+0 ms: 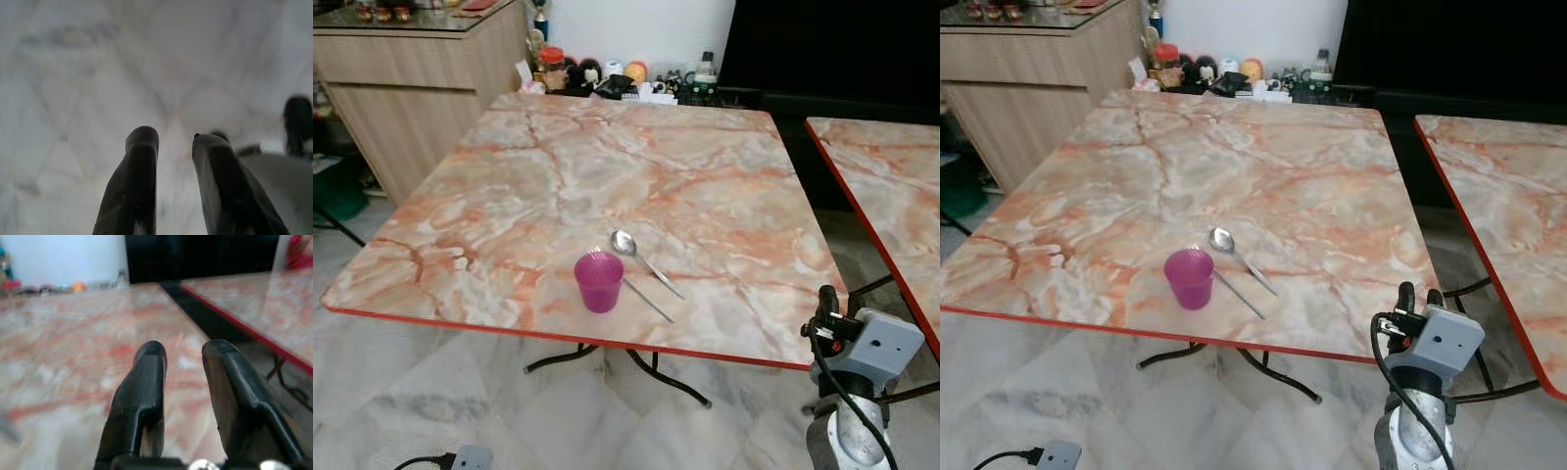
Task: Setting the table
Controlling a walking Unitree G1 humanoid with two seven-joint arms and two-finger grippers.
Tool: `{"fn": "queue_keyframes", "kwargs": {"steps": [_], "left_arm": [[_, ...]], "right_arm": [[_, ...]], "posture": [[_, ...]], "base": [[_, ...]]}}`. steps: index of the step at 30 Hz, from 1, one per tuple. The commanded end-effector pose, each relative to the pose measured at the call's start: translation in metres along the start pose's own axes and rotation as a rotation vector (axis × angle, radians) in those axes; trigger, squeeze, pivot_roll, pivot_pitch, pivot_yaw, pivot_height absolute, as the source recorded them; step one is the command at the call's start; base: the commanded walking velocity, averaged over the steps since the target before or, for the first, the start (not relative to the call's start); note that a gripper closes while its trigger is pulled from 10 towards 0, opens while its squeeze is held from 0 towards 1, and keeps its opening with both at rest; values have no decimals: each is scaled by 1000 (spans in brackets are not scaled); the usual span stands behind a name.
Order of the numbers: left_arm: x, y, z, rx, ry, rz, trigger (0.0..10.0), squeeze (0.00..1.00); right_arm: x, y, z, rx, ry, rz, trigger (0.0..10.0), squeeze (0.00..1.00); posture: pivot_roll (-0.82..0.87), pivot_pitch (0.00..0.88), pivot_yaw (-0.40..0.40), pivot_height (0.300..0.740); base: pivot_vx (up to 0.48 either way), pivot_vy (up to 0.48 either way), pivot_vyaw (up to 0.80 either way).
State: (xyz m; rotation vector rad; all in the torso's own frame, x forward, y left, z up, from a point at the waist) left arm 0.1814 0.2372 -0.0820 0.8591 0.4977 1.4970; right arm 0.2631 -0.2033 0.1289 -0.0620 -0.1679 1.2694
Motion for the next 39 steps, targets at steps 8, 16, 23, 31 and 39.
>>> {"fn": "queue_keyframes", "kwargs": {"steps": [8,16,23,31,39], "left_arm": [[2,2,-9,31,-9,7,10000,0],[3,2,-8,31,-13,9,10000,0],[1,2,-8,31,-14,7,10000,0],[1,2,-9,33,-9,11,10000,0],[0,1,-7,28,2,14,10000,0]], "right_arm": [[-24,26,-22,151,151,-6,10000,0],[-43,64,-34,260,172,-101,10000,0],[-53,76,-63,393,114,-176,10000,0],[-43,92,-131,729,94,-30,10000,0],[-42,98,-172,849,194,81,10000,0]], "posture": [[9,128,-9,740],[-2,129,-14,740],[4,122,-20,740],[9,105,-24,740],[30,93,-21,740]], "base": [[0,0,0],[0,0,0],[0,0,0],[0,0,0],[0,0,0]]}}
Point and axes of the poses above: a point about 5 cm out from each wrist's last joint towards the gripper, its own y axis pointing back from the gripper into the wrist, its own z axis along the axis of the wrist's last joint, x = y × z, the point moved 1 cm from there along -y, pointing out of the wrist towards the gripper, and after that the axes turned 1 degree about -y, right-handed, at the moved point
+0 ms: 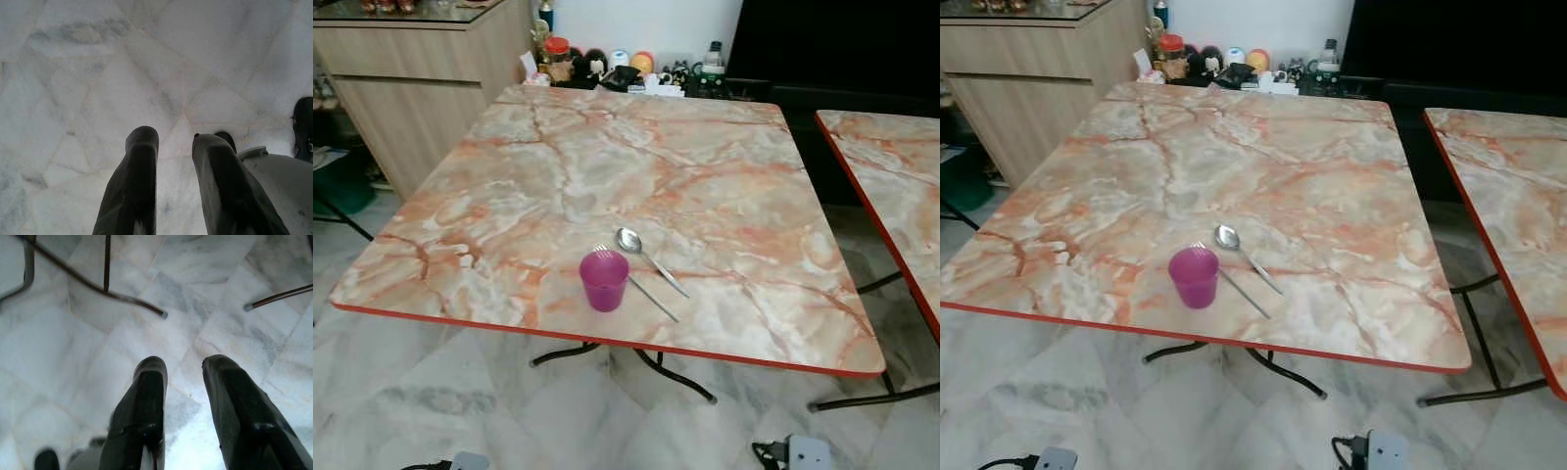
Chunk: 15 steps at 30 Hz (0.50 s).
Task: Setting the table
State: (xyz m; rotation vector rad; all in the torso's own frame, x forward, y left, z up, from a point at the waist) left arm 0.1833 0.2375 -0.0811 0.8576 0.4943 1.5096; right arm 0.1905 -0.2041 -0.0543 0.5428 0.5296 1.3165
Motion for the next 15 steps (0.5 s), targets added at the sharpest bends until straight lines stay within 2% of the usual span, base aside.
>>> {"fn": "queue_keyframes", "kwargs": {"steps": [1,7,10,12,15], "left_arm": [[0,2,-9,31,-2,3,10000,0],[-1,3,-11,40,15,3,10000,0],[-1,3,-11,40,15,1,10000,0],[0,3,-11,40,16,2,10000,0],[0,2,-10,37,18,1,10000,0]], "right_arm": [[-3,-1,-6,10,31,8,10000,0],[3,-9,-34,120,220,99,10000,0],[0,-9,-41,159,190,85,10000,0],[2,-10,-41,160,224,103,10000,0],[1,-13,-34,143,184,90,10000,0]], "posture": [[30,93,-21,740],[8,72,-11,740],[11,70,-9,740],[16,65,-7,740],[19,62,0,740]], "base": [[0,0,0],[0,0,0],[0,0,0],[0,0,0],[0,0,0]]}}
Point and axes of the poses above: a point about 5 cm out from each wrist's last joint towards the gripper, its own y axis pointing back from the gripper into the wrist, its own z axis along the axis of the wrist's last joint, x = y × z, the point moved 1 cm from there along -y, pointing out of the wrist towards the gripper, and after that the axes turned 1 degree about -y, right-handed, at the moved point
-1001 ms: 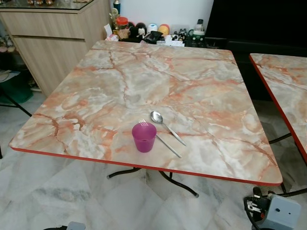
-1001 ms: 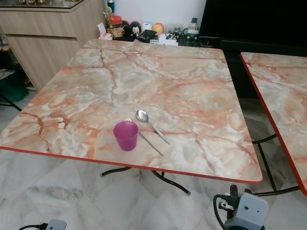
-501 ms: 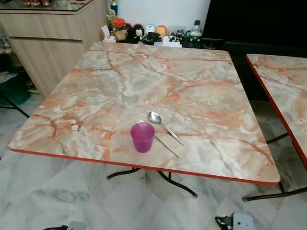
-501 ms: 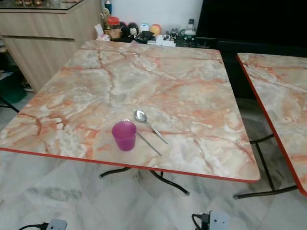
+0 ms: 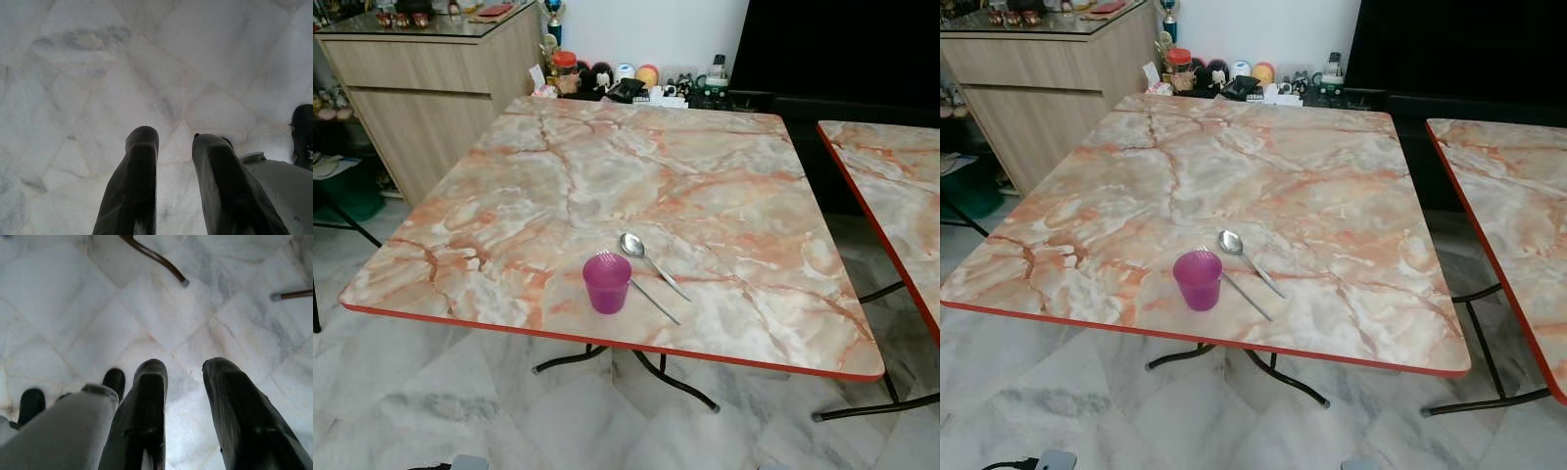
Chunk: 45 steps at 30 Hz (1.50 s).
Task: Setting the table
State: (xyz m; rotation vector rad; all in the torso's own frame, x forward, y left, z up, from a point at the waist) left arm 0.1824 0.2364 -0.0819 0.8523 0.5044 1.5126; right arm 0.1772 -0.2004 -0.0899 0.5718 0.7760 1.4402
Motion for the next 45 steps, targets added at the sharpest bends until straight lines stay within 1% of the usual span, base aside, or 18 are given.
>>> {"fn": "queue_keyframes", "kwargs": {"steps": [1,2,5,8,13,15,16,20,25,32,33,45], "left_arm": [[2,2,-9,34,7,1,10000,0],[2,2,-9,33,8,0,10000,0],[2,2,-8,30,18,0,10000,0],[1,1,-7,29,27,3,10000,0],[0,1,-6,26,32,1,10000,0],[0,1,-6,26,33,0,10000,0],[0,1,-5,26,33,-1,10000,0],[1,1,-6,28,33,2,10000,0],[1,1,-7,32,37,1,10000,0],[-1,1,-8,40,55,5,10000,0],[-1,1,-8,42,67,9,10000,0],[1,2,-11,50,62,11,10000,0]], "right_arm": [[-5,-1,4,-11,-35,-24,10000,0],[-6,-2,5,-18,-52,-30,10000,0],[-6,-2,7,-28,-63,-30,10000,0],[-7,-2,5,-25,-109,-42,10000,0],[-4,0,-2,-14,-125,-37,10000,0],[-3,1,-6,-6,-124,-35,10000,0],[-2,2,-8,-5,-104,-23,10000,0],[0,3,-11,0,-77,-10,10000,0],[-1,2,-8,-16,-113,-11,10000,0],[0,1,-5,-20,-109,-1,10000,0],[0,1,-5,-20,-113,-1,10000,0],[3,2,-9,3,-121,6,10000,0]], "posture": [[16,60,2,740],[14,59,3,740],[14,61,3,740],[14,70,3,740],[19,82,5,740],[19,87,7,740],[19,92,7,740],[16,101,8,740],[13,115,10,740],[15,121,10,740],[16,123,10,740],[21,124,8,740]], "base": [[0,0,0],[0,0,0],[0,0,0],[0,0,0],[0,0,0],[0,0,0],[0,0,0],[0,0,0],[0,0,0],[0,0,0],[0,480,0],[0,480,0]]}}
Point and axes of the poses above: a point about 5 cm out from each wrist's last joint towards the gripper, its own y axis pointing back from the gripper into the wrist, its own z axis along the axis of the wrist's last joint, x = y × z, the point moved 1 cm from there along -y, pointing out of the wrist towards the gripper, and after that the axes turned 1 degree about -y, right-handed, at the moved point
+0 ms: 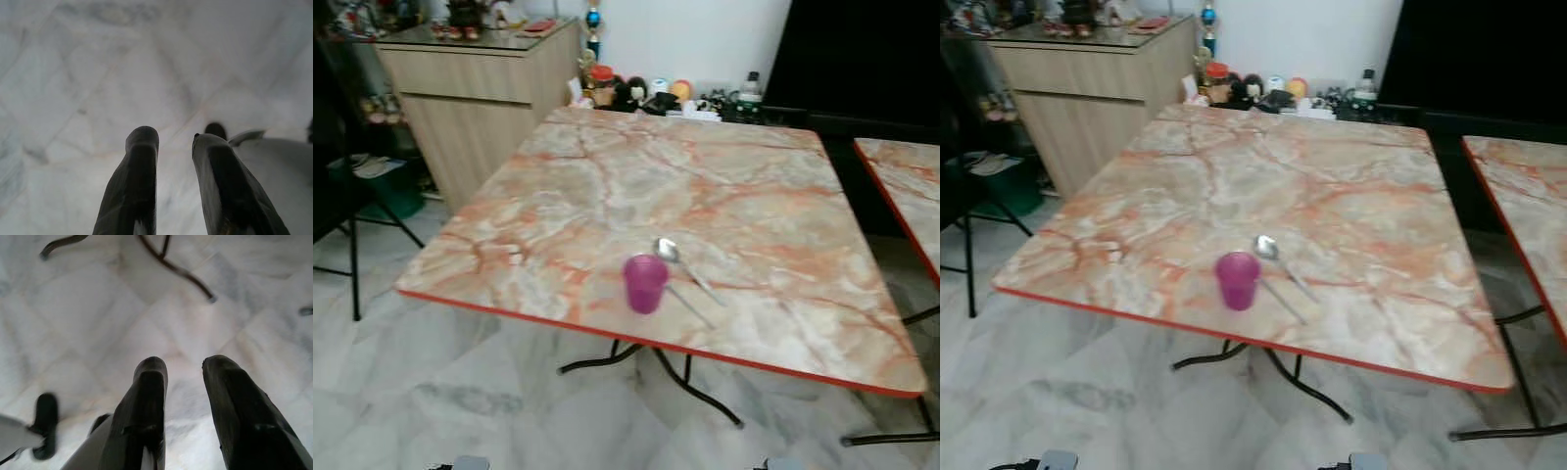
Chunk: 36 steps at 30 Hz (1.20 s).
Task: Setting the table
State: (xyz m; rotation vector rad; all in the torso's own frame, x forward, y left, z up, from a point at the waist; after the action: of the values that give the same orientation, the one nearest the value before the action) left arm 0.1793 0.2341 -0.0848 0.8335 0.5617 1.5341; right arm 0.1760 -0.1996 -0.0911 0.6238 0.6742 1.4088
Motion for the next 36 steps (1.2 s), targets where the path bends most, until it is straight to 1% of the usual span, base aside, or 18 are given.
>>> {"fn": "queue_keyframes", "kwargs": {"steps": [1,2,5,8,10,19,24,26,28,31,36], "left_arm": [[5,2,-7,28,8,13,10000,0],[5,2,-8,30,6,14,10000,0],[6,2,-9,31,-10,13,10000,0],[5,2,-10,33,-3,13,10000,0],[6,3,-9,31,2,12,10000,0],[6,3,-11,38,5,12,10000,0],[6,3,-11,36,-9,9,10000,0],[6,2,-9,29,-28,9,10000,0],[5,2,-8,24,-44,9,10000,0],[5,2,-8,23,-35,11,10000,0],[4,2,-7,19,-22,9,10000,0]], "right_arm": [[2,2,-9,32,-16,2,10000,0],[2,2,-9,34,-16,2,10000,0],[2,3,-11,44,-19,1,10000,0],[1,3,-13,55,-18,1,10000,0],[1,3,-14,62,-32,3,10000,0],[-1,5,-19,85,-24,5,10000,0],[-5,7,-25,100,-28,3,10000,0],[-7,8,-26,105,-27,1,10000,0],[-9,8,-26,107,-25,2,10000,0],[-11,8,-26,108,-25,0,10000,0],[-9,5,-20,105,-22,5,10000,0]], "posture": [[21,124,9,740],[22,124,9,740],[24,124,9,740],[24,124,9,740],[24,124,10,740],[29,122,9,740],[30,122,10,740],[31,122,9,740],[31,122,10,740],[31,121,9,740],[33,121,9,740]], "base": [[0,480,0],[0,480,0],[0,0,0],[0,0,0],[0,0,-666],[0,0,-715],[0,0,-708],[0,0,-706],[0,-480,-706],[0,-480,-710],[0,0,-672]]}}
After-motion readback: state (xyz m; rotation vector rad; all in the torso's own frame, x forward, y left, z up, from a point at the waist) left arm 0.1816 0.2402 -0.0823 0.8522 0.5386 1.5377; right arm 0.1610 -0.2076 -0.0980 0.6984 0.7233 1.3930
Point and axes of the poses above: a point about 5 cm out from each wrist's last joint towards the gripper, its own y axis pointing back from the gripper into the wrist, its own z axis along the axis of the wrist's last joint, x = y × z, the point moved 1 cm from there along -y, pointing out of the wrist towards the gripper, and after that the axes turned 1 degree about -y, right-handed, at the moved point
